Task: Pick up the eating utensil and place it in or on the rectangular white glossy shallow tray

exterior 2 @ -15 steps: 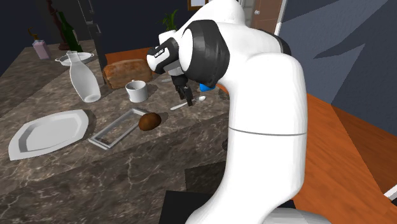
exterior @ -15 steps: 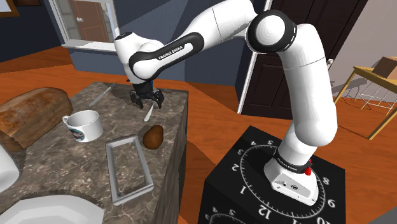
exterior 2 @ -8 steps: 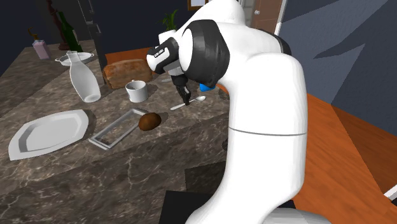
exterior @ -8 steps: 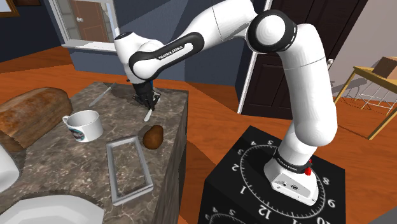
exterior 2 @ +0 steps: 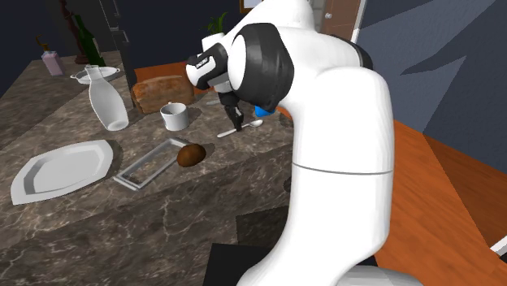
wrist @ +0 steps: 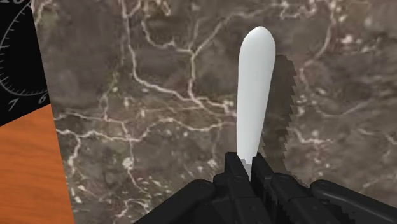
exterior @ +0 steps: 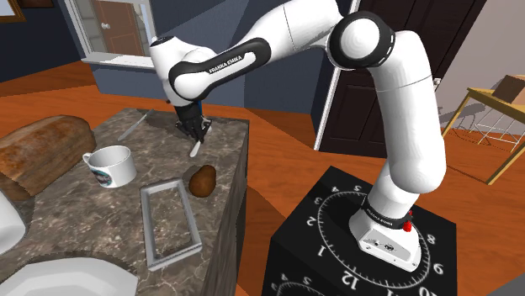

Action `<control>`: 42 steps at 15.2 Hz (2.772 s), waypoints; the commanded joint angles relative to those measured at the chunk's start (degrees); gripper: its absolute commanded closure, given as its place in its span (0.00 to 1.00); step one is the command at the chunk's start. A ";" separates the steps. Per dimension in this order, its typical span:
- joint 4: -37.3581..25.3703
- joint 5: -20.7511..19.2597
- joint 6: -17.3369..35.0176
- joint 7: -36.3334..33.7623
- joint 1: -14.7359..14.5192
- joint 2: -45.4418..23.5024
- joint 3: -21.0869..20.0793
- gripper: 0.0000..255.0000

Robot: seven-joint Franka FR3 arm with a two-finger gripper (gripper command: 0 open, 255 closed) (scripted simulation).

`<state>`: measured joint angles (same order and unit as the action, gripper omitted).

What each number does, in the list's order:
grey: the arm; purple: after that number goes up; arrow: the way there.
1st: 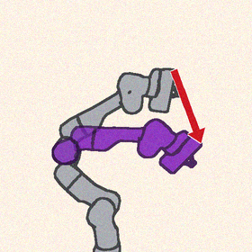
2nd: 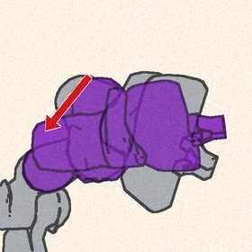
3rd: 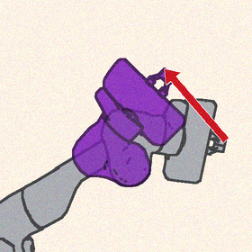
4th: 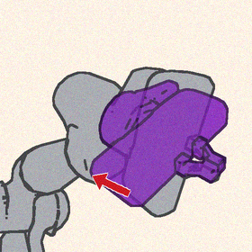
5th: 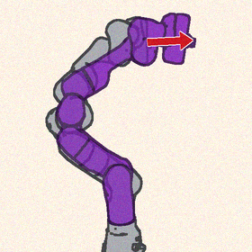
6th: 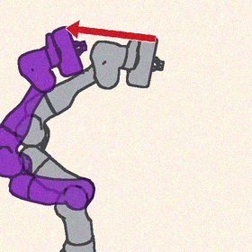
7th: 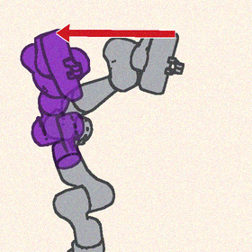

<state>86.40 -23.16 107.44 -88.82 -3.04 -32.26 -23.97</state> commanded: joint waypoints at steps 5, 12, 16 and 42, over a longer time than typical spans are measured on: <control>-2.22 0.90 -3.63 1.06 0.04 1.64 -0.45 1.00; -5.74 1.68 -8.16 2.20 -0.18 2.90 -0.82 1.00; -7.73 1.95 -10.43 2.73 -0.38 3.29 -0.95 1.00; -5.62 3.73 -14.59 -26.59 -21.67 4.16 -9.86 1.00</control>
<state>81.21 -19.28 92.94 -114.68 -24.09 -27.60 -33.79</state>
